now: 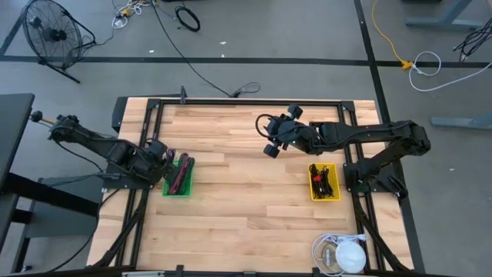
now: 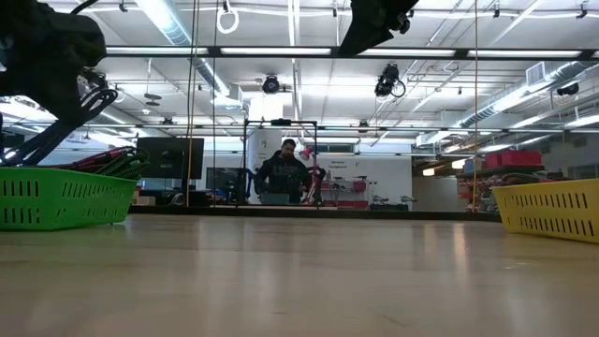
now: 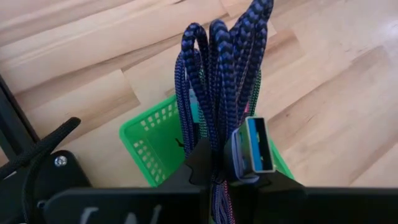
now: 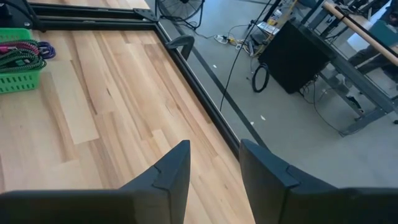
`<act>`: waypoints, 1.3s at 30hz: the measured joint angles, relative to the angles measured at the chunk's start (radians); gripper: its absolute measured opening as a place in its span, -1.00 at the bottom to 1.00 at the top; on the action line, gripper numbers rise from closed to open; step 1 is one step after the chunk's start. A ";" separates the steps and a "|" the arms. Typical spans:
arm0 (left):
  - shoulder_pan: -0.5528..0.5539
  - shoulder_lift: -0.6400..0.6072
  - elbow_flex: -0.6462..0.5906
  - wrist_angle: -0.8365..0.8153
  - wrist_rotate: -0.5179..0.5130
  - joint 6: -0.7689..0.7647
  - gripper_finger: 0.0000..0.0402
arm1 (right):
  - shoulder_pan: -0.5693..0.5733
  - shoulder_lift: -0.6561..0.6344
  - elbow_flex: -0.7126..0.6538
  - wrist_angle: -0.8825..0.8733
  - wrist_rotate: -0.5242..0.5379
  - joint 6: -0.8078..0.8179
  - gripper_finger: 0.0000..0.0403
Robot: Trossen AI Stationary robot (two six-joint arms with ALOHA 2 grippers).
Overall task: Pick & Place USB Port
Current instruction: Put the purple black charger cable into the green bin
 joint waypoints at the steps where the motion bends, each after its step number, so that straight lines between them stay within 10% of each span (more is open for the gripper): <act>1: 0.000 0.000 0.000 0.000 0.002 0.000 -0.87 | 0.000 0.000 0.000 0.000 0.000 0.000 -0.30; 39: 0.002 0.257 -0.001 0.033 0.118 0.035 -0.73 | 0.000 0.000 0.000 0.004 -0.003 0.000 -0.30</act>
